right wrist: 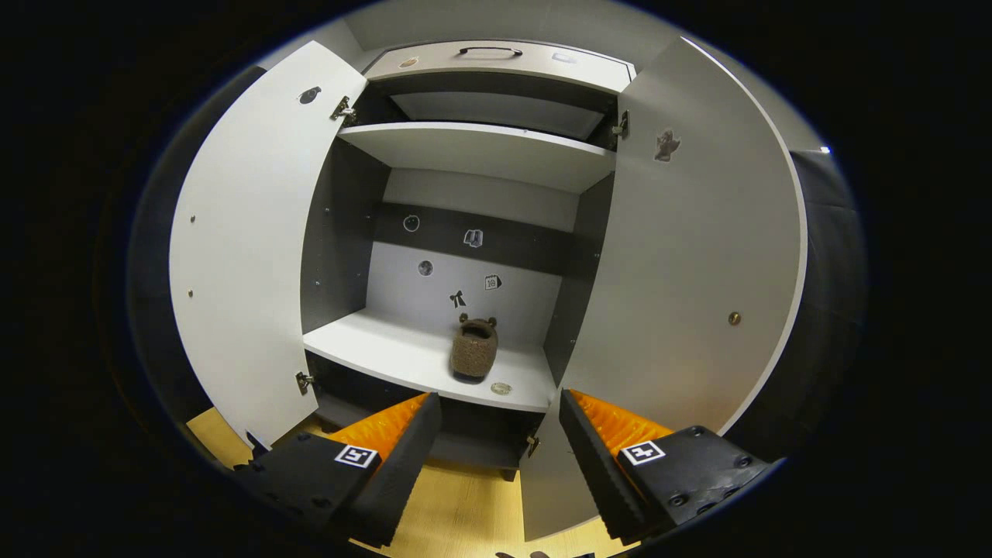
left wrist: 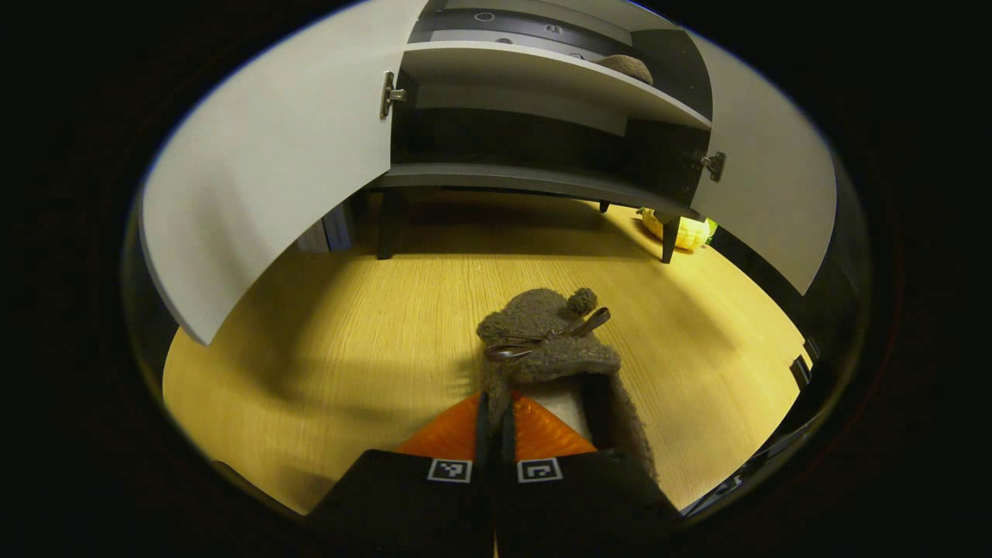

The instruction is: Grab one shoe with the right hand and put it into the shoe cabinet, grab the other shoe with the left hand and put it into the shoe cabinet; then close the right door with the right hand and the left door with the left hand.

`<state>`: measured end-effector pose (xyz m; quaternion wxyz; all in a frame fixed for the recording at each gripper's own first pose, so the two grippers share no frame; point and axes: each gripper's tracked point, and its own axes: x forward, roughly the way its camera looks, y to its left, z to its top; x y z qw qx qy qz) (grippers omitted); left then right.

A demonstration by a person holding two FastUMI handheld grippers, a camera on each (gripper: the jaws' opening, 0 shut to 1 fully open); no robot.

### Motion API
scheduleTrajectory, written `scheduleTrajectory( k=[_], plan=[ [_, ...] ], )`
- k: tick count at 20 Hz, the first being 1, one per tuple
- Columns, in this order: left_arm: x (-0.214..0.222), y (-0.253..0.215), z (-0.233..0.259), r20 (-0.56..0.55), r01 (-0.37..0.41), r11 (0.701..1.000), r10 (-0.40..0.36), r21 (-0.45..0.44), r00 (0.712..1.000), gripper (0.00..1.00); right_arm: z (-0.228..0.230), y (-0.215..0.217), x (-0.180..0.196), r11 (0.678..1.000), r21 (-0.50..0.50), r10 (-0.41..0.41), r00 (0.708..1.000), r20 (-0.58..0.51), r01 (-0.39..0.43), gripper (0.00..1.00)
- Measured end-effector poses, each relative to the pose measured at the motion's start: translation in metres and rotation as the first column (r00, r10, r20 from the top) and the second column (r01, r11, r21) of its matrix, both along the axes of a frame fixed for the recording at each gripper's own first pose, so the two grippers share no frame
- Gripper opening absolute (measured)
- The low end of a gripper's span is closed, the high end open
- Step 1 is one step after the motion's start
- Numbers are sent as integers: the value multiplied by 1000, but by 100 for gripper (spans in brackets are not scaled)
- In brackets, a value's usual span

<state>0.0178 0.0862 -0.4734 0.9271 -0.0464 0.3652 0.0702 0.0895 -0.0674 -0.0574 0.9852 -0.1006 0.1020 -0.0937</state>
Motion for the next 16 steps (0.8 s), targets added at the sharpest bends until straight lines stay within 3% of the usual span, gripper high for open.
scheduleTrajectory(
  k=[3,6,11,16],
  plan=[
    [3,0,7,-14,4,999,-4,-33,1000,5,-2,4,1,1000,2,15,1000,-3,-15,98],
    [7,-4,43,36,23,999,-25,45,999,5,-2,8,1,999,4,34,999,-1,-34,98],
    [41,-38,159,204,45,999,-43,-3,978,5,4,9,-2,998,45,47,999,19,-48,98],
    [109,-18,275,366,-11,1000,1,26,931,5,9,10,-10,994,85,60,997,43,-64,98]
  ],
)
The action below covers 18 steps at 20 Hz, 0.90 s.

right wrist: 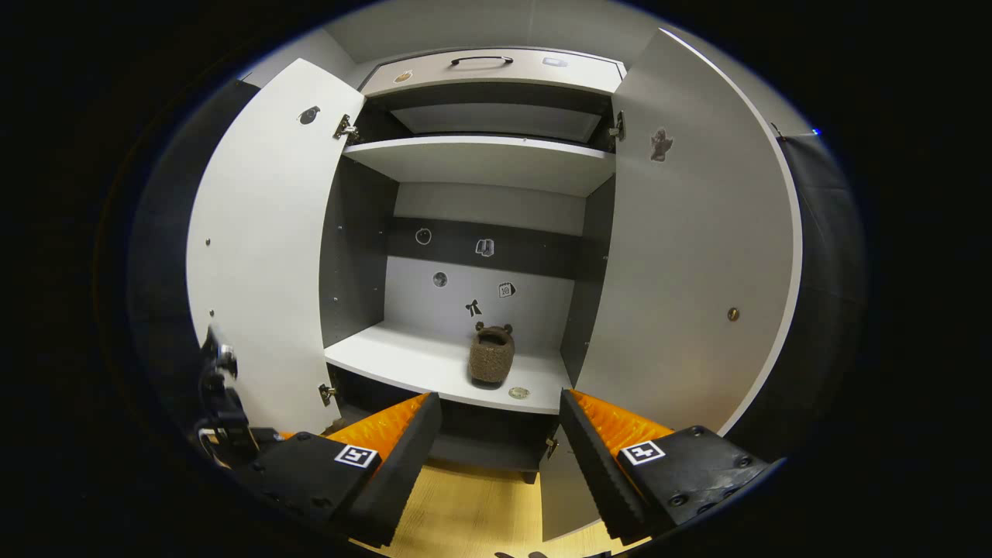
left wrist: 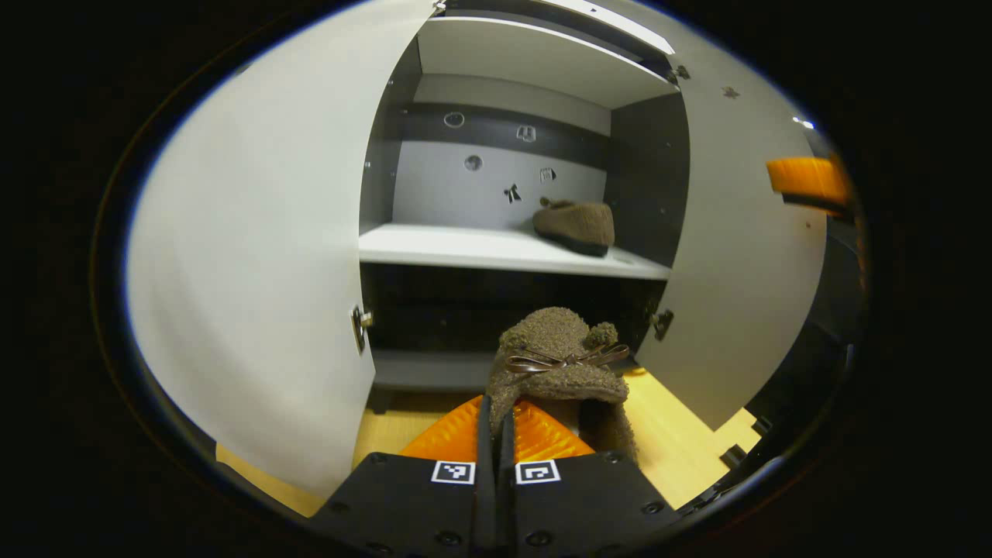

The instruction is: Grab one shoe with the right hand and put it into the shoe cabinet, grab the other shoe with the left hand and put it into the shoe cabinet; then close the right door with the right hand and the left door with the left hand.

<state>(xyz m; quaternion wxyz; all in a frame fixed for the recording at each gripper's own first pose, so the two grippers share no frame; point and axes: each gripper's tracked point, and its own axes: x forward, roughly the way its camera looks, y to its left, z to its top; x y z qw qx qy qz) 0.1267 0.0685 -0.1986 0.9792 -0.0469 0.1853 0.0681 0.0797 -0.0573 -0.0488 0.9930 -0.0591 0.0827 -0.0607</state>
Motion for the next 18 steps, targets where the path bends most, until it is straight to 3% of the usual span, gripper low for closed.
scheduleTrajectory(
  k=[5,10,13,18],
  plan=[
    [91,29,85,142,-55,997,47,51,989,5,-2,8,-2,997,65,37,999,1,-37,98],
    [173,51,129,180,-83,993,67,81,981,5,-4,4,-3,996,75,45,999,-5,-45,98],
    [216,66,136,172,-104,991,89,80,981,5,-5,3,-3,995,82,49,999,-11,-48,98],
    [282,74,99,74,-152,985,146,79,987,5,-4,1,-4,996,64,59,998,-15,-58,98]
  ],
)
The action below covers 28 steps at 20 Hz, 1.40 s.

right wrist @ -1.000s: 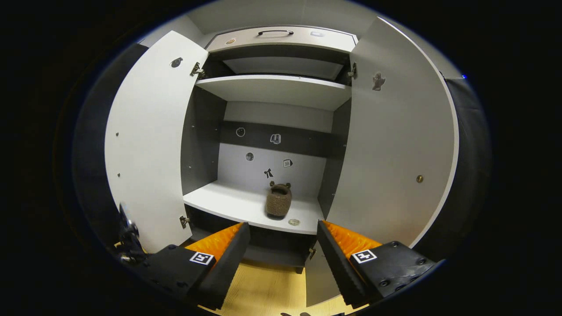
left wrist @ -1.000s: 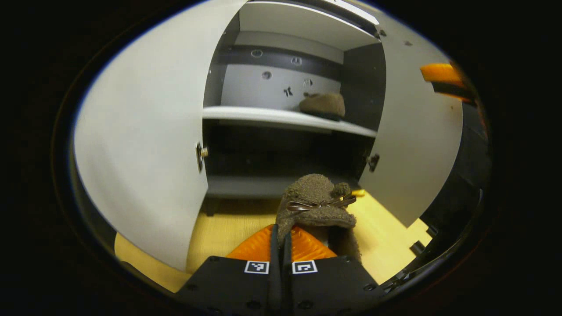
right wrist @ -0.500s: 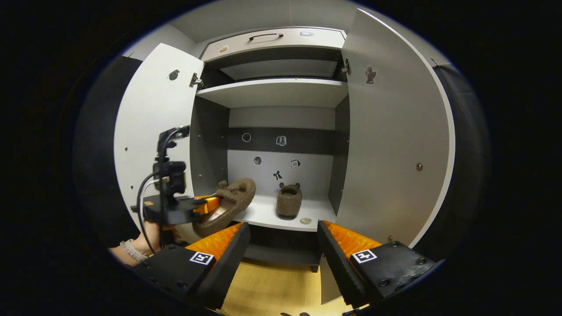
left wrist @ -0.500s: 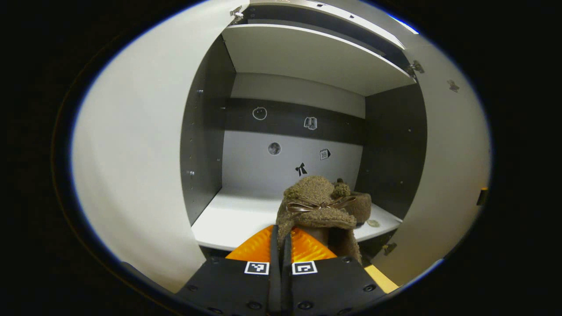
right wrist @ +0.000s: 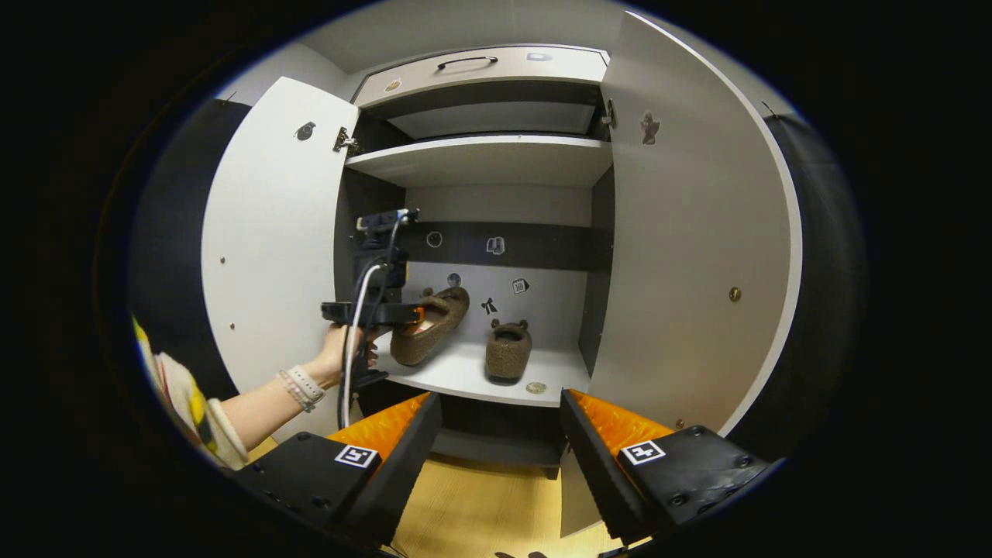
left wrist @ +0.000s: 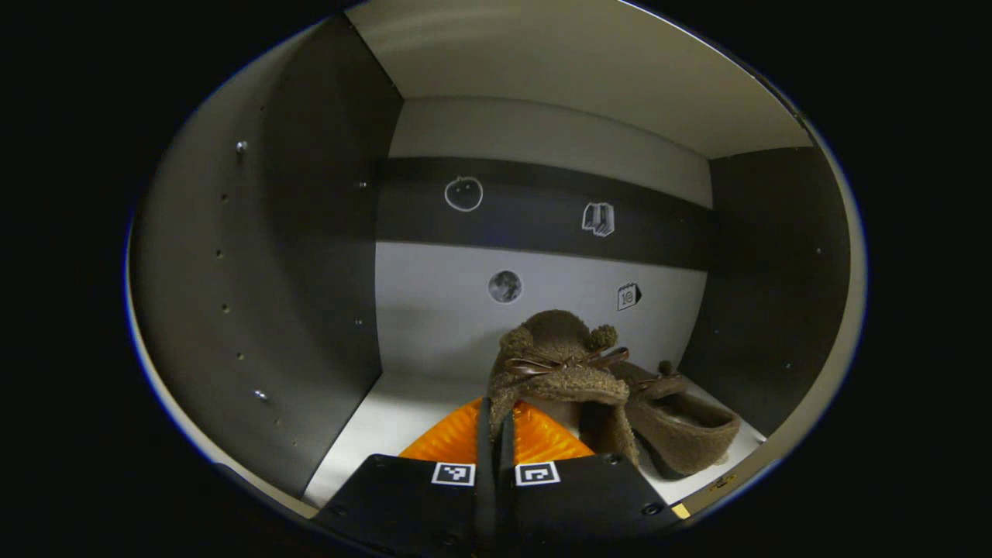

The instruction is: Grab one shoe with the right hand and put it into the shoe cabinet, grab the other shoe with the left hand and put it into the shoe cabinet; then close the right door with the right hand and the left door with the left hand.

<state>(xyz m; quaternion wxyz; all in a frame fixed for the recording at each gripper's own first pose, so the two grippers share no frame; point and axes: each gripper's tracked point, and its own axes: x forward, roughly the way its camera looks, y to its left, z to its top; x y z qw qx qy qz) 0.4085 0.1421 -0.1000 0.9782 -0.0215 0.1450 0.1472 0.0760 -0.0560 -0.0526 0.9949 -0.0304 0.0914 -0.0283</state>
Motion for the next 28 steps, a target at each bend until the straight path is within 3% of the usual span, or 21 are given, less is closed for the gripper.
scheduleTrajectory(
  k=[3,8,12,13,14,18,23,28],
  plan=[
    [28,-2,-17,-62,-45,999,44,-20,997,5,1,3,3,1000,-9,23,1000,2,-23,98],
    [24,-5,-10,-12,-4,998,3,-67,1000,6,1,12,4,998,-14,57,998,6,-57,98],
    [27,-4,-2,23,15,997,-13,-75,1000,38,5,12,7,998,-8,61,998,17,-61,98],
    [24,-3,0,23,18,998,-17,-60,1000,33,6,12,6,998,-6,61,998,20,-61,98],
    [24,-4,2,27,23,999,-21,-48,999,51,6,12,7,998,-1,60,998,21,-60,98],
    [9,-10,34,120,48,999,-46,-14,992,98,13,15,6,998,3,67,997,42,-67,98],
    [-44,-55,97,246,143,986,-160,86,956,93,32,20,-4,997,5,78,991,110,-79,98],
    [-151,-119,145,335,254,949,-304,185,892,93,63,8,-31,997,-81,27,977,213,-10,98]
  ],
)
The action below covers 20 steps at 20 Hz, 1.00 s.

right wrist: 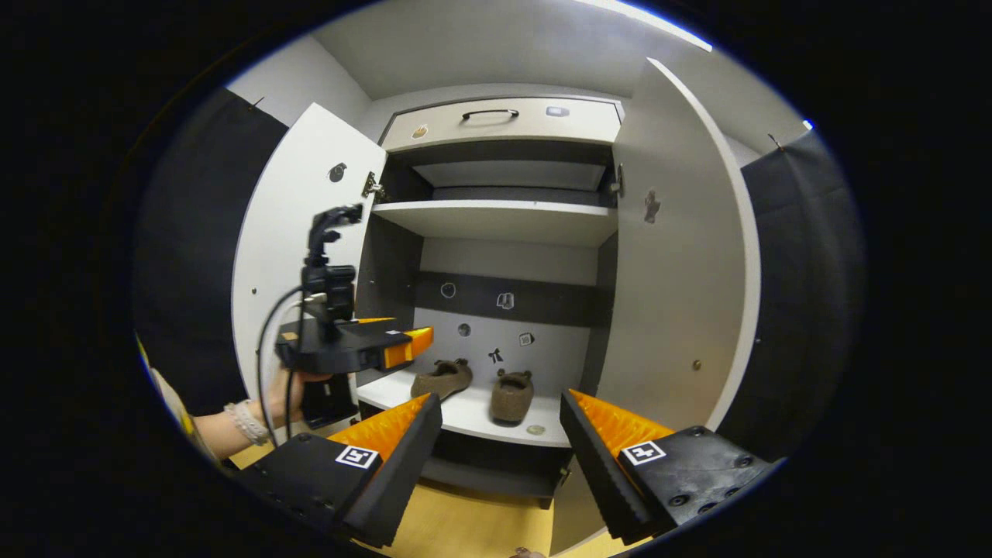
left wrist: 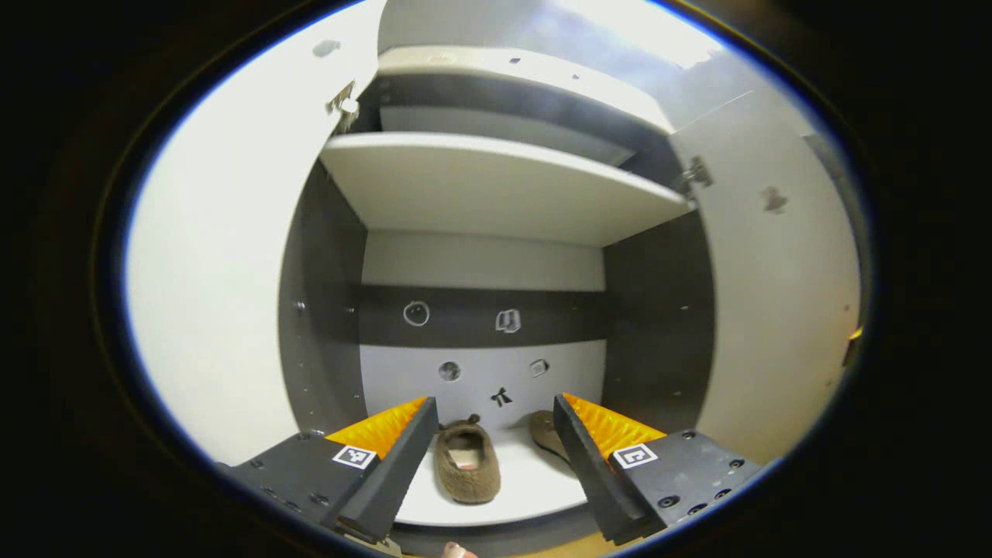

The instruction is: Grab one shoe with the right hand and put it into the shoe cabinet, grab the other shoe with the left hand and put it into the shoe cabinet; then close the right door with the right hand and the left door with the left hand.

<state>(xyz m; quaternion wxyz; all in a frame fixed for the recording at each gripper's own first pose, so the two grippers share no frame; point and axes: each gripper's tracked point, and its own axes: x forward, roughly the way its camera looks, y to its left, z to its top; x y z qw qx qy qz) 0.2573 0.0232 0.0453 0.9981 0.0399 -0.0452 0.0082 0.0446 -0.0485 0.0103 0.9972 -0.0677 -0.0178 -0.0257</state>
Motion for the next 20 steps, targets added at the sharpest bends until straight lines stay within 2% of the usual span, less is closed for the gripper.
scheduleTrajectory(
  k=[3,5,6,8,9,13,15,17,20],
  plan=[
    [-73,-24,18,49,53,998,-52,-28,997,95,13,-4,-24,999,11,-39,999,25,38,98],
    [-111,-22,25,65,46,997,-41,-69,997,99,19,-20,-42,995,4,-104,994,35,104,98],
    [-126,-21,28,69,52,995,-46,-90,997,96,22,-32,-51,989,-6,-145,989,41,146,98],
    [-143,-25,27,68,98,990,-91,-105,994,98,22,-59,-70,972,-20,-234,972,35,235,100],
    [-157,-27,30,66,113,989,-106,-96,992,95,22,-73,-80,962,-20,-273,962,29,274,98],
    [-188,-38,44,73,149,984,-142,-93,987,95,24,-129,-102,933,3,-360,933,29,360,98],
    [-195,-43,53,91,150,982,-140,-116,986,95,20,-156,-100,931,11,-364,931,20,364,98],
    [-197,-43,58,101,112,987,-100,-114,990,95,13,-181,-87,937,23,-349,937,7,349,98],
    [-204,-41,64,112,23,996,-14,-84,994,95,4,-192,-57,963,73,-259,966,-16,259,98]
  ],
)
